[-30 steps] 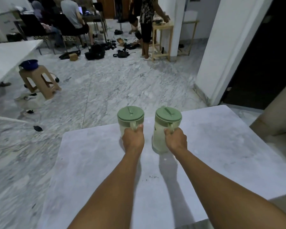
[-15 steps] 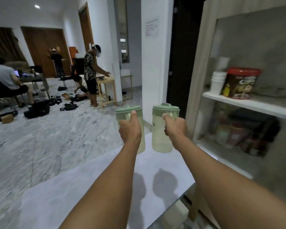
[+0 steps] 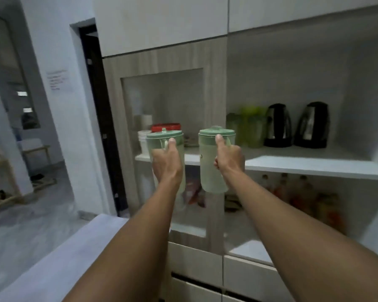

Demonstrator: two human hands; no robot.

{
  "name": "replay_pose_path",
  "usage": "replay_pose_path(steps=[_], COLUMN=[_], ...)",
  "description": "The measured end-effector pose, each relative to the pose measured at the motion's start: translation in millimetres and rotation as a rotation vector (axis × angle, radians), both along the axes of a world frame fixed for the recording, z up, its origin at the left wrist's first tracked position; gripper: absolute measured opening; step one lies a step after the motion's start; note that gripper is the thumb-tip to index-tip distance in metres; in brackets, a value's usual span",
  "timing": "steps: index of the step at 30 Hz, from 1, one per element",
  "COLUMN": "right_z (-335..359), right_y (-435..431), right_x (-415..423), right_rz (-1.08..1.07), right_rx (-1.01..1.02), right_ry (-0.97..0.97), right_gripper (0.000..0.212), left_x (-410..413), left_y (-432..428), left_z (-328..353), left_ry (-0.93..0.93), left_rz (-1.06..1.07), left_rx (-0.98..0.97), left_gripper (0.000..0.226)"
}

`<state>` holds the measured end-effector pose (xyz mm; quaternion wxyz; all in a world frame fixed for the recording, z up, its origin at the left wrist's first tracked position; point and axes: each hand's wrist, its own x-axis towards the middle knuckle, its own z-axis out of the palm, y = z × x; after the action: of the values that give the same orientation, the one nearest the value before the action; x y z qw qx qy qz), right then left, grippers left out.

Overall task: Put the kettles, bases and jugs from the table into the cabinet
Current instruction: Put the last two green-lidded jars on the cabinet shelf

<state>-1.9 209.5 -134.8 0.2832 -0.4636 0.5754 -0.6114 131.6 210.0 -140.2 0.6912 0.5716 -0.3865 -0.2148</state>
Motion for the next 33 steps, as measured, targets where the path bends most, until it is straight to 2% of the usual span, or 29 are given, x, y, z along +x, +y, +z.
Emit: replay_pose_path(steps=[7, 13, 18, 24, 26, 31, 33], right_z=[16, 19, 5, -19, -23, -22, -22], right_y=[-53, -91, -126, -180, -203, -270, -294], right_x=[-204, -329, -399, -455, -466, -499, -517], right_rz=[-0.242, -0.339, -0.383, -0.443, -0.472, -0.584, -0.605], right_rx=[-0.053, -0.081, -0.090, 0.041, 0.028, -0.008, 0.002], right_ry=[-0.005, 0.066, 0.065, 0.038, 0.048, 0.053, 0.041], right_gripper=[0.060, 0.056, 0.049, 0.072, 0.075, 0.048, 0.044], left_x=[-214, -342, -406, -458, -475, -512, -525], left_y=[-77, -124, -166, -232, -258, -328, -351], left_z=[13, 11, 3, -27, -30, -26, -22], left_ry=[0.036, 0.032, -0.017, -0.023, -0.012, -0.035, -0.066], left_rz=[-0.272, -0.459, -0.547, -0.636, -0.664, -0.682, -0.645], left_rx=[-0.066, -0.091, -0.073, -0.009, -0.022, 0.078, 0.121], left_gripper=[0.048, 0.039, 0.038, 0.039, 0.039, 0.038, 0.045])
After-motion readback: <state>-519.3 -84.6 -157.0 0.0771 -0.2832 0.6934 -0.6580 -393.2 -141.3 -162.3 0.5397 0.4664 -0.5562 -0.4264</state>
